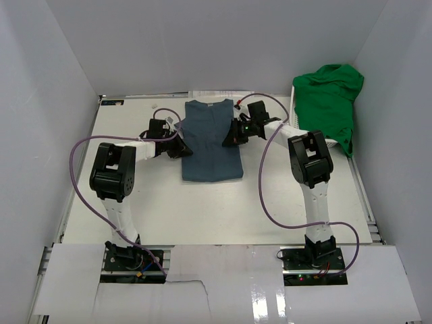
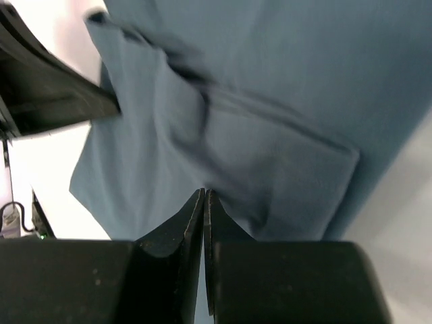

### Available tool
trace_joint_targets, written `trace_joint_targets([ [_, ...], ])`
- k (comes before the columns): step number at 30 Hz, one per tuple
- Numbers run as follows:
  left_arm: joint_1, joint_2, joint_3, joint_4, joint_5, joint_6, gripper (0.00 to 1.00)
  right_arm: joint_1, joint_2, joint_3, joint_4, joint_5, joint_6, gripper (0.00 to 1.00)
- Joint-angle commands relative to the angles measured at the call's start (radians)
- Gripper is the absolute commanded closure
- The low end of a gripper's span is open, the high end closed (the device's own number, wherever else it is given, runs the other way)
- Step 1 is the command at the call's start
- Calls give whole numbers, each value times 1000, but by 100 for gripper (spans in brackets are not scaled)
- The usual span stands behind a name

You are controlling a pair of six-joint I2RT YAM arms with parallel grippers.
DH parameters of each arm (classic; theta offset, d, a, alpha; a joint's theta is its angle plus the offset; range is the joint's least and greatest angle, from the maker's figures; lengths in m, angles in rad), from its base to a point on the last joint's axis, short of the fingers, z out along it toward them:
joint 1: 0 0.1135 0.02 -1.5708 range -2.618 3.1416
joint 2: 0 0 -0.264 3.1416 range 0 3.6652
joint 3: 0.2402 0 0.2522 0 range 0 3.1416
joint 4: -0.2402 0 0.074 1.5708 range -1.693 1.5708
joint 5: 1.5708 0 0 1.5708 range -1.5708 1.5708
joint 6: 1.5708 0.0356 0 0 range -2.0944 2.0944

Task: Fold and stack the t-shirts
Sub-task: Fold the folded rectangular tshirt in 1/3 of the way

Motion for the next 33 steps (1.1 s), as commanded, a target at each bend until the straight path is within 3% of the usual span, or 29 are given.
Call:
trace_joint_targets([
  [1, -10, -24, 32, 35, -1, 21, 80, -2, 17, 86, -6, 8, -19, 92],
  [14, -12, -68, 43, 36, -49, 55, 80, -19, 54, 75, -29, 92, -36, 92],
  [18, -12, -18, 64, 81, -43, 69, 81, -28, 60, 80, -43, 128, -42, 92],
  [33, -22, 93, 121, -19, -116, 96, 82, -60, 36, 18, -58, 206, -48, 92],
])
